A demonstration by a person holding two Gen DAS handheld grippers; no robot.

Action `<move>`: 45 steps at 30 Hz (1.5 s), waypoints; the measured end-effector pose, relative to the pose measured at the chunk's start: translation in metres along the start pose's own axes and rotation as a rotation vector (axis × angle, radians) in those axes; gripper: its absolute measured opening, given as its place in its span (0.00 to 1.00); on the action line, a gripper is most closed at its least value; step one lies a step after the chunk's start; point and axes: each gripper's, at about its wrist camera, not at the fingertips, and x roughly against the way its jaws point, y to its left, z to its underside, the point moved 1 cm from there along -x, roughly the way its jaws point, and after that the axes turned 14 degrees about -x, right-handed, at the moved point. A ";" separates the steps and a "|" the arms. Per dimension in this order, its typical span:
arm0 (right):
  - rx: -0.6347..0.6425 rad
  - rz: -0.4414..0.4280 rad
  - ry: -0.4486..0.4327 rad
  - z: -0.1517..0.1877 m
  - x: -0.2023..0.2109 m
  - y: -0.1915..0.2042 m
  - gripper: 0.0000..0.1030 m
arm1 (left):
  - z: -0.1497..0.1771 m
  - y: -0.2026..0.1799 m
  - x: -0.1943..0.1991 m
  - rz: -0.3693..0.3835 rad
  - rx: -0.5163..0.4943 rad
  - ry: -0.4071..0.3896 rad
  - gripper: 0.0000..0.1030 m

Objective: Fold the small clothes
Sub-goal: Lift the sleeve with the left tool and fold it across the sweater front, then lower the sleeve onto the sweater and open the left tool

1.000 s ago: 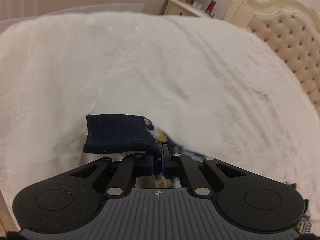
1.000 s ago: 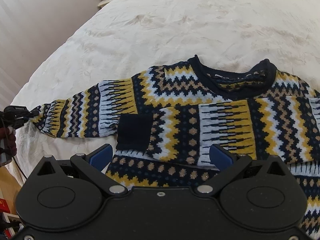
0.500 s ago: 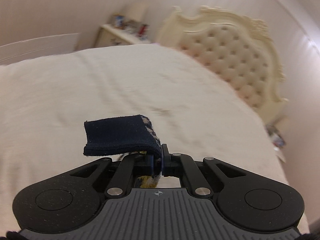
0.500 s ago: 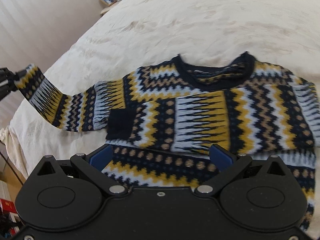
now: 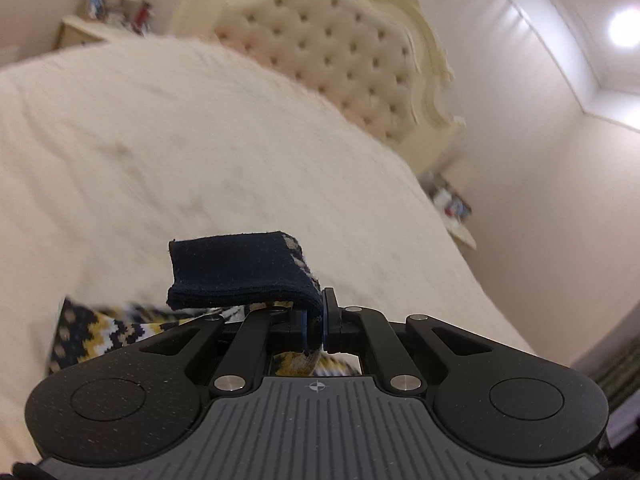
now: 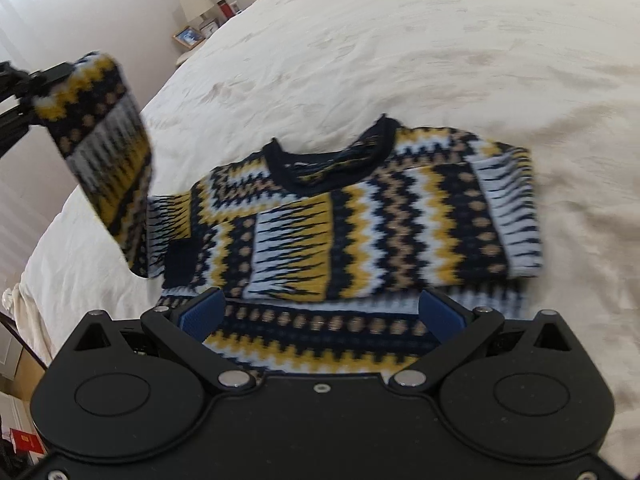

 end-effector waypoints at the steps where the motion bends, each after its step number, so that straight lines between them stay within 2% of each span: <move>1: -0.003 0.001 -0.001 -0.001 0.002 -0.004 1.00 | 0.006 -0.006 -0.010 0.013 0.006 0.017 0.06; 6: -0.008 0.007 -0.002 -0.005 0.010 -0.023 1.00 | 0.036 -0.035 -0.052 0.054 0.006 0.105 0.06; 10: -0.017 0.019 0.002 -0.006 0.013 -0.033 1.00 | 0.059 -0.055 -0.074 0.079 -0.044 0.190 0.09; 12: -0.025 0.025 0.005 -0.006 0.013 -0.036 1.00 | 0.067 -0.057 -0.084 0.109 -0.066 0.226 0.29; 13: -0.028 0.028 0.006 -0.006 0.013 -0.037 1.00 | 0.069 -0.062 -0.088 0.120 -0.081 0.237 0.43; 14: -0.031 0.031 0.008 -0.006 0.012 -0.039 1.00 | 0.072 -0.064 -0.089 0.135 -0.097 0.247 0.51; 15: -0.035 0.035 0.010 -0.006 0.011 -0.039 1.00 | 0.075 -0.065 -0.091 0.154 -0.113 0.258 0.55; 17: -0.040 0.042 0.013 -0.005 0.010 -0.040 1.00 | 0.079 -0.067 -0.092 0.191 -0.149 0.291 0.77; 22: -0.048 0.065 0.020 -0.002 0.003 -0.039 1.00 | 0.086 -0.071 -0.081 0.239 -0.277 0.297 0.88; 25: -0.060 0.088 0.022 -0.002 -0.002 -0.039 1.00 | 0.088 -0.068 -0.073 0.254 -0.305 0.308 0.89; 29: -0.069 0.117 0.018 -0.004 -0.006 -0.037 1.00 | 0.090 -0.046 -0.066 0.198 -0.282 0.320 0.89; 38: 0.020 0.133 0.018 -0.018 -0.028 -0.008 1.00 | 0.107 0.047 -0.063 -0.085 -0.168 0.442 0.89; 45: 0.088 0.130 0.067 -0.029 -0.064 0.015 1.00 | 0.127 0.089 -0.075 -0.163 -0.095 0.535 0.89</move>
